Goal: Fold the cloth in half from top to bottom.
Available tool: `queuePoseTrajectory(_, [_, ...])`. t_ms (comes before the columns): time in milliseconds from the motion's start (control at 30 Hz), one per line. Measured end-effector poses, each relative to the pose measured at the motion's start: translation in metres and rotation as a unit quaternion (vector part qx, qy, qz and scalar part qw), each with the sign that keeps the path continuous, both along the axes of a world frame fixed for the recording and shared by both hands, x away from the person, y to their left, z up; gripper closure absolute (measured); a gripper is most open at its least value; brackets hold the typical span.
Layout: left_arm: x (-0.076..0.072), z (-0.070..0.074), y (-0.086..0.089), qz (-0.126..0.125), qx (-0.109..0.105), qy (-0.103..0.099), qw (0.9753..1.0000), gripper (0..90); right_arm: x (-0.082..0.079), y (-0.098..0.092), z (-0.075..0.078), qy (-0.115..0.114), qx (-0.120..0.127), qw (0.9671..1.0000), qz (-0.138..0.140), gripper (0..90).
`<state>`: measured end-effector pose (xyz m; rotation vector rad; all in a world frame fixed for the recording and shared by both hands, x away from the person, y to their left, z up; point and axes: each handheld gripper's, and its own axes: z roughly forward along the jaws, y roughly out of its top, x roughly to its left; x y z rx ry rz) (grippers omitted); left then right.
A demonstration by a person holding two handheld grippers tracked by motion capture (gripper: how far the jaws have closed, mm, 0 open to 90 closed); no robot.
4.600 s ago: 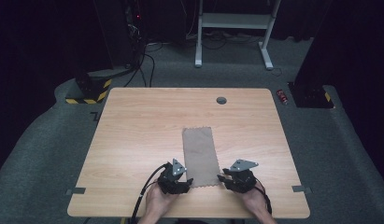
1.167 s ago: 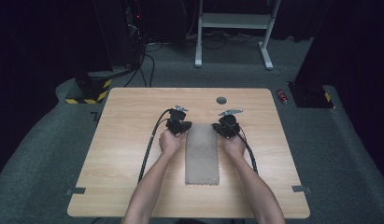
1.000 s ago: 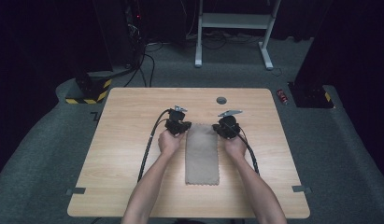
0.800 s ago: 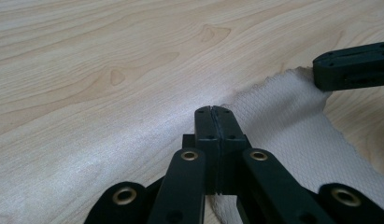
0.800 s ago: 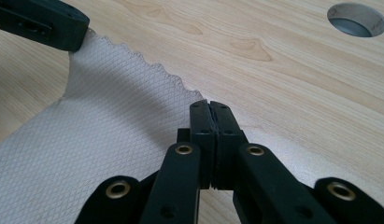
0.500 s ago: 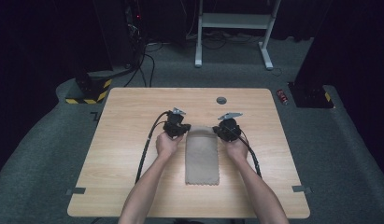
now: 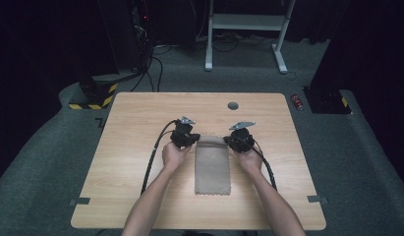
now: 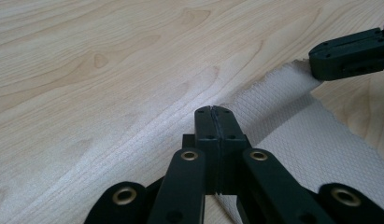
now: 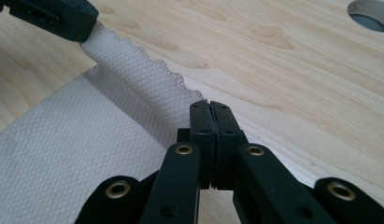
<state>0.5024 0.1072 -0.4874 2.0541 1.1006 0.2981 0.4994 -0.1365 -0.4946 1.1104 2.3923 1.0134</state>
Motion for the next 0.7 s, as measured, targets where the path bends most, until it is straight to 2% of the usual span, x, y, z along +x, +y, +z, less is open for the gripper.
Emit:
queuePoseTrajectory(333, [-0.009,0.001,0.003,-0.009,-0.002,-0.008,0.9999,89.7,-0.008,-0.002,0.005,-0.007,0.004,0.9999,0.012,89.1])
queuePoseTrajectory(500, [-0.017,0.002,0.003,-0.017,0.012,-0.019,0.9996,89.8,-0.012,-0.001,0.008,-0.01,0.001,0.9998,0.02,89.1])
queuePoseTrajectory(600, [-0.018,0.003,0.004,-0.019,0.013,-0.02,0.9995,89.7,-0.013,-0.001,0.008,-0.01,0.004,0.9997,0.021,89.1])
queuePoseTrajectory(700, [-0.02,0.005,0.004,-0.021,0.006,-0.022,0.9995,89.8,-0.017,-0.002,0.007,-0.01,0.004,0.9997,0.021,89.1])
